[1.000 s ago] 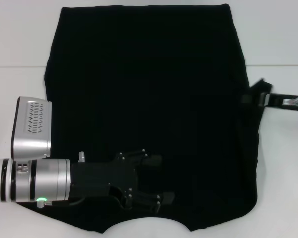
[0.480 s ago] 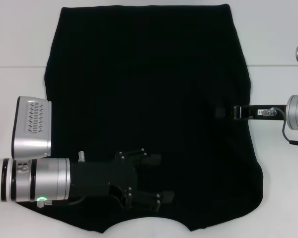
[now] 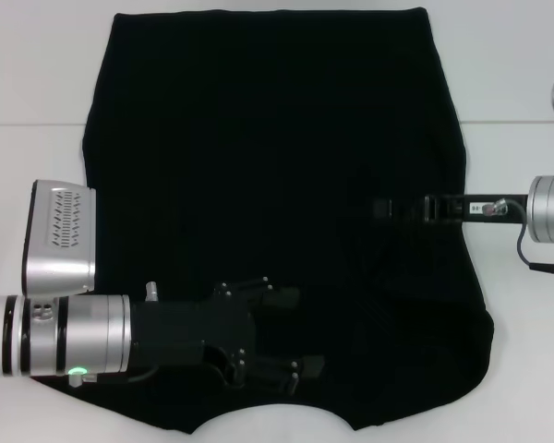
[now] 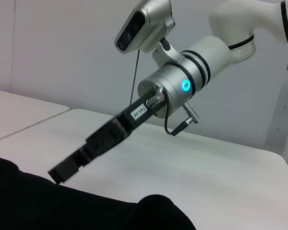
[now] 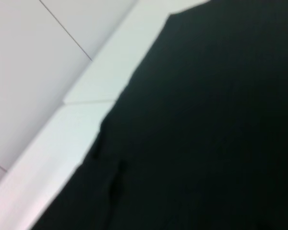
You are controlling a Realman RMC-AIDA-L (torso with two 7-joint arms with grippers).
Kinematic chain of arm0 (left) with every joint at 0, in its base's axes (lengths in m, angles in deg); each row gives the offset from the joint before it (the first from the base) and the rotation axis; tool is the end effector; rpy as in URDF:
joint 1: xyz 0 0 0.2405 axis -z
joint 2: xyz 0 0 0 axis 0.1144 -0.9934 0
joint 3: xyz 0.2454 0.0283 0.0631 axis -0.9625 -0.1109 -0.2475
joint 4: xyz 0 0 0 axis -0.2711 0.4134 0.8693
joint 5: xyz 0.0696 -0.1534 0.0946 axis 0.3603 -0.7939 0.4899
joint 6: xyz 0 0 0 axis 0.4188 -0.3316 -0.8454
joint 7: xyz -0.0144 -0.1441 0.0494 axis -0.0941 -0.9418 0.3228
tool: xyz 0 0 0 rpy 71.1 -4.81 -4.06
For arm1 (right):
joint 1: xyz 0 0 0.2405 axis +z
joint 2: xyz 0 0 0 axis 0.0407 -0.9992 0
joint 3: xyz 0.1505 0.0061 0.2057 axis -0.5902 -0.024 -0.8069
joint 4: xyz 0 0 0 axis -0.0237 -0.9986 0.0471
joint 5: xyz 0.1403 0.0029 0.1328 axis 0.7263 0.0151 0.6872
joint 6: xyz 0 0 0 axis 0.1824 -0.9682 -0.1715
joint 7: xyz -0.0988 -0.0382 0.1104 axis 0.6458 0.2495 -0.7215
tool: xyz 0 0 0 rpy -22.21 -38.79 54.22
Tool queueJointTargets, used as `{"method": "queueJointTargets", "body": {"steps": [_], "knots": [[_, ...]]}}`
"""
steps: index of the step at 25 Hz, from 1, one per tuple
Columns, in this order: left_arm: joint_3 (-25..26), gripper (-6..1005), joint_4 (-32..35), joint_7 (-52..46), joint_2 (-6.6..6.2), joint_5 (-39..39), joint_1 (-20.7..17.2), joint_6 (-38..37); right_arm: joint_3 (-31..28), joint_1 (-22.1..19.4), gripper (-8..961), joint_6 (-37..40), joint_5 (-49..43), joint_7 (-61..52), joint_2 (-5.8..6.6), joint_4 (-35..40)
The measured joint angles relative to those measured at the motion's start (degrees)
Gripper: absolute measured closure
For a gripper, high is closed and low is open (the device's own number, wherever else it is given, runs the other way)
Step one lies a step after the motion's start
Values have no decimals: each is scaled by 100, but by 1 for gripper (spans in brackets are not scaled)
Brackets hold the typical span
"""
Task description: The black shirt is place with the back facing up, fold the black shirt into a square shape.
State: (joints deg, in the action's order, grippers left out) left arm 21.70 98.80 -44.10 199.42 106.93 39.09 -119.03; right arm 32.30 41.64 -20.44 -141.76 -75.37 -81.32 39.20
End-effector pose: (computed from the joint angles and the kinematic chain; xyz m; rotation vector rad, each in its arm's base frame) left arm -0.2221 0.2948 -0.0638 -2.8918 -0.3828 -0.7605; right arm 0.2311 0.3950 -0.0233 -2.4006 1.3687 0.5474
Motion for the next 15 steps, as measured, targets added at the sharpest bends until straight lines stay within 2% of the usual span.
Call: {"method": "queueJointTargets", "body": {"steps": [6, 11, 15], "knots": [[208, 53, -9, 0, -1, 0, 0, 15, -1, -216, 528, 245, 497, 8, 132, 71], [490, 56, -1, -219, -43, 1, 0, 16, -34, -411, 278, 276, 552, 72, 205, 74], [773, 59, 27, -674, -134, 40, -43, 14, -118, -615, 196, 478, 740, 283, 238, 54]]}}
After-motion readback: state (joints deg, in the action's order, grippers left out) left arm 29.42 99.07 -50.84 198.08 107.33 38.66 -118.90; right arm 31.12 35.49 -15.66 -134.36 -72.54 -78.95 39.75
